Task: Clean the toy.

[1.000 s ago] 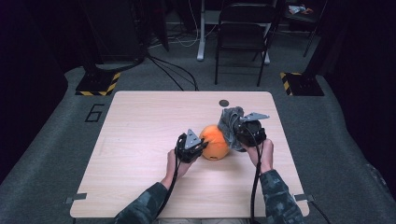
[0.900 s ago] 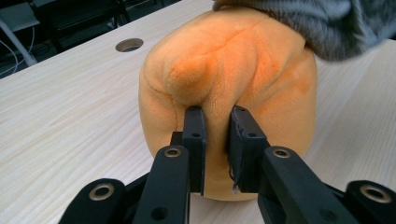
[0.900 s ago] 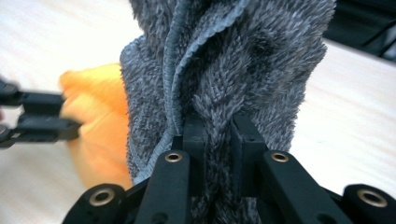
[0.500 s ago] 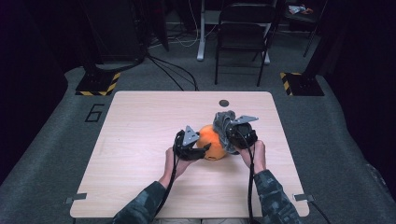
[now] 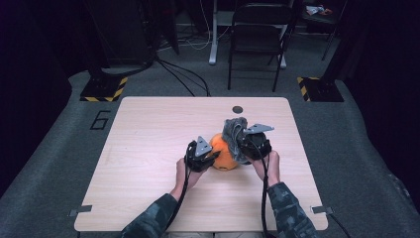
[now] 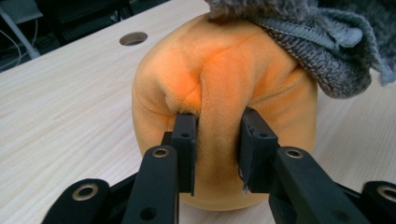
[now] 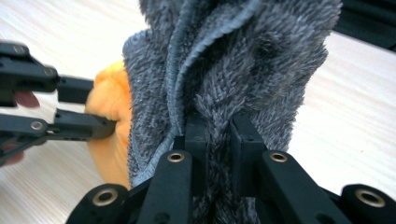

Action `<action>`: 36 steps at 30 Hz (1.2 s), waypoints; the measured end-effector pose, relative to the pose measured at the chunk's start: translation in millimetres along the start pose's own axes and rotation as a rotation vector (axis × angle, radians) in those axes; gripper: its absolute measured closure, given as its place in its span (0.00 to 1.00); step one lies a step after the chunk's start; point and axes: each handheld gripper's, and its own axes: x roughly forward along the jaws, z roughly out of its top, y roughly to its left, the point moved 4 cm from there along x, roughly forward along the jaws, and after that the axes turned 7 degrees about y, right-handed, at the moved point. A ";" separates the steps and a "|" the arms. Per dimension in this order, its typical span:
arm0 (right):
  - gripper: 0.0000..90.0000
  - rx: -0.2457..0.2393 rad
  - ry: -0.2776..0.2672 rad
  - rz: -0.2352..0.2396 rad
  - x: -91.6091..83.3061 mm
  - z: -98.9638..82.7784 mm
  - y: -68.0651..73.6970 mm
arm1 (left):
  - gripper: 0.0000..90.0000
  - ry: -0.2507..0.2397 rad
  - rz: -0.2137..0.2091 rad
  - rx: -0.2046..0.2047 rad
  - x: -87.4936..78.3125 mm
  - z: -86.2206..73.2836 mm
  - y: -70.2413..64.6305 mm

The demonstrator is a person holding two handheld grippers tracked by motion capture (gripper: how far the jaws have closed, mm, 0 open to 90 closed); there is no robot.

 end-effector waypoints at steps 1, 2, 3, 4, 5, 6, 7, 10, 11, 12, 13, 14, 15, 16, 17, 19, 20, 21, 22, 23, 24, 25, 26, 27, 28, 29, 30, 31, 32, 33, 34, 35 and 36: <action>0.88 -0.007 -0.008 -0.002 -4.2 1.6 -1.1 | 0.81 -0.012 0.005 0.000 0.0 0.7 -0.2; 0.88 0.000 -0.016 -0.002 -7.0 2.4 -1.3 | 0.81 -0.019 0.007 0.000 -0.5 1.3 -0.1; 0.88 0.001 -0.021 -0.004 -9.5 3.4 -1.8 | 0.82 -0.021 0.002 0.004 -1.8 2.2 -0.4; 0.88 0.001 -0.029 -0.007 -13.9 4.7 -3.3 | 0.82 -0.029 0.003 0.002 -2.1 2.9 -0.7; 0.88 0.011 -0.043 -0.009 -17.2 5.7 -4.3 | 0.82 -0.030 0.005 0.005 -2.8 3.3 -0.6; 0.88 0.010 -0.046 -0.013 -19.4 6.3 -5.4 | 0.82 -0.038 0.003 0.001 -3.3 4.0 -0.6; 0.88 0.009 -0.053 -0.020 -22.7 6.9 -7.1 | 0.83 -0.046 0.003 -0.002 -4.2 4.7 0.0; 0.88 0.024 -0.074 -0.035 -30.0 8.1 -12.3 | 0.83 -0.056 0.001 -0.003 -8.2 8.8 1.7; 0.88 0.031 -0.081 -0.042 -32.9 8.4 -14.5 | 0.84 -0.063 0.004 -0.009 -9.7 10.3 2.0; 0.88 0.035 -0.085 -0.046 -35.2 8.8 -16.2 | 0.84 -0.066 0.002 -0.008 -13.1 13.2 3.8; 0.88 0.050 -0.092 -0.051 -39.5 8.9 -19.2 | 0.84 -0.061 -0.001 -0.004 -16.5 15.8 6.0; 0.88 0.058 -0.099 -0.059 -43.0 8.9 -22.1 | 0.84 -0.073 0.001 -0.017 -20.3 18.2 7.9; 0.88 0.064 -0.104 -0.068 -46.2 8.4 -25.1 | 0.84 -0.068 -0.004 -0.014 -24.5 20.6 10.7; 0.88 0.070 -0.104 -0.073 -48.7 7.5 -28.1 | 0.84 -0.060 -0.005 -0.012 -28.4 22.9 12.6; 0.88 0.076 -0.103 -0.080 -50.6 5.9 -30.7 | 0.84 -0.063 -0.003 -0.014 -32.8 25.0 14.8; 0.88 0.080 -0.096 -0.096 -52.7 2.6 -35.7 | 0.84 -0.054 -0.005 -0.017 -40.3 28.2 18.9; 0.88 0.084 -0.091 -0.103 -53.1 0.3 -38.5 | 0.83 -0.048 -0.001 -0.026 -44.5 29.4 21.3; 0.88 0.091 -0.080 -0.114 -52.7 -2.3 -41.3 | 0.83 -0.044 -0.001 -0.027 -48.9 30.3 24.7; 0.88 0.099 -0.071 -0.123 -51.4 -6.0 -45.6 | 0.83 -0.034 -0.006 -0.033 -52.3 30.5 26.6; 0.88 0.107 -0.060 -0.130 -49.9 -9.2 -49.0 | 0.83 -0.030 -0.003 -0.036 -54.2 30.5 27.9; 0.88 0.110 -0.050 -0.139 -48.6 -11.8 -51.5 | 0.83 -0.021 -0.005 -0.042 -56.7 29.9 29.6; 0.88 0.119 -0.037 -0.145 -46.4 -15.4 -55.0 | 0.83 -0.003 -0.006 -0.039 -59.1 28.8 32.2; 0.88 0.132 -0.024 -0.144 -43.7 -19.7 -59.3 | 0.83 0.011 -0.012 -0.046 -60.3 27.3 33.4; 0.88 0.140 -0.013 -0.150 -41.4 -23.1 -62.6 | 0.82 0.032 -0.019 -0.047 -61.0 25.5 35.2; 0.88 0.149 -0.005 -0.150 -39.1 -26.5 -65.4 | 0.82 0.042 -0.021 -0.052 -61.4 23.4 36.7; 0.88 0.156 0.008 -0.153 -36.6 -29.8 -67.9 | 0.82 0.062 -0.030 -0.054 -60.3 20.6 39.1; 0.88 0.164 0.023 -0.156 -32.5 -34.1 -70.7 | 0.82 0.070 -0.029 -0.059 -58.4 18.9 40.1; 0.88 0.171 0.030 -0.151 -29.3 -36.8 -71.5 | 0.81 0.084 -0.033 -0.064 -56.2 16.4 41.5; 0.88 0.179 0.047 -0.150 -24.8 -40.2 -72.4 | 0.81 0.096 -0.032 -0.067 -52.6 13.8 42.8; 0.88 0.179 0.063 -0.153 -19.8 -43.7 -73.4 | 0.80 0.108 -0.033 -0.074 -49.0 11.0 44.6; 0.88 0.187 0.076 -0.157 -15.4 -47.3 -74.0 | 0.80 0.122 -0.035 -0.077 -46.0 7.9 46.3; 0.87 0.188 0.091 -0.159 -10.9 -50.5 -75.1 | 0.79 0.113 -0.023 -0.084 -42.8 5.5 48.5; 0.87 0.195 0.103 -0.160 -6.9 -53.3 -75.6 | 0.79 0.106 -0.020 -0.098 -41.4 4.3 51.2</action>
